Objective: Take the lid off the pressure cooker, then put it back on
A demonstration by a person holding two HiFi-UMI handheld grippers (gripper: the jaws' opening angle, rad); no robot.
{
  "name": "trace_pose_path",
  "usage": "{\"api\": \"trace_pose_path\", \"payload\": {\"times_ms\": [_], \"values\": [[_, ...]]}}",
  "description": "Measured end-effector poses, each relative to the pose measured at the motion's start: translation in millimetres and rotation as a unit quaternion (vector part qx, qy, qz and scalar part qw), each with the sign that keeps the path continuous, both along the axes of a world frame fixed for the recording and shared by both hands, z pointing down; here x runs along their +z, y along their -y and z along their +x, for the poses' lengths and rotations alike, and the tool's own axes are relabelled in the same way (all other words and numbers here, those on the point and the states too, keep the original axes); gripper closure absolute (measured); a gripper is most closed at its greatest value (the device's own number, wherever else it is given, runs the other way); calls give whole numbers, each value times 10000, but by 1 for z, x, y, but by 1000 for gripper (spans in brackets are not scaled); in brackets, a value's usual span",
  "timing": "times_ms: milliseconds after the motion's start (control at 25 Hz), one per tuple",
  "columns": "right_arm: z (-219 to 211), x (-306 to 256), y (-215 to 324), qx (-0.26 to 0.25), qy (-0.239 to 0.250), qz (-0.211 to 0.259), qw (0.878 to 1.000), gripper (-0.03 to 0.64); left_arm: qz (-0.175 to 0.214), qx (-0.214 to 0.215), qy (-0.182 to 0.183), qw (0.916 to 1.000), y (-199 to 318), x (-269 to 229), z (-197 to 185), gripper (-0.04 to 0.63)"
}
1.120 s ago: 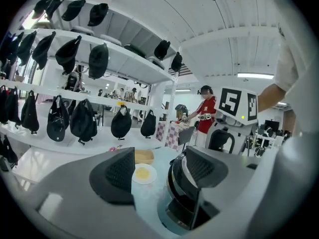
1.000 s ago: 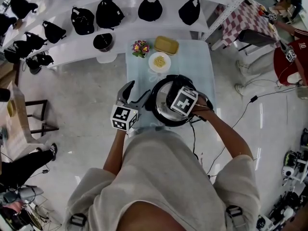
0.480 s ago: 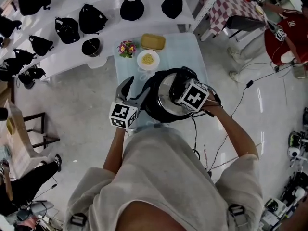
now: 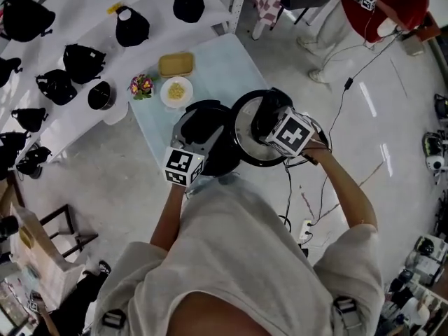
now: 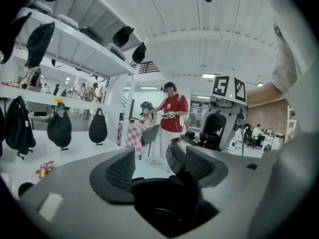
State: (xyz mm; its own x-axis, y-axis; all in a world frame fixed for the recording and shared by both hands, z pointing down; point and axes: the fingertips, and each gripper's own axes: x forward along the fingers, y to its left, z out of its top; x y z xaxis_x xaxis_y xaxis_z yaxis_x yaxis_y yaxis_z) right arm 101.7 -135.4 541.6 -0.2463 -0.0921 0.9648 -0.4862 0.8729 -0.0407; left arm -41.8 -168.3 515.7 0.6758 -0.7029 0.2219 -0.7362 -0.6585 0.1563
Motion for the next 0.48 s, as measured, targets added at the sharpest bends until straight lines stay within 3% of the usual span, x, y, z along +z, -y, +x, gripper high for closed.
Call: {"api": "trace_pose_path", "payload": {"times_ms": [280, 480], "values": [[87, 7, -19, 859, -53, -28, 9963, 345, -76, 604, 59, 9981, 2, 7, 72, 286], [127, 19, -32, 1199, -142, -161, 9926, 345, -165, 849, 59, 9962, 6, 11, 107, 286]]}}
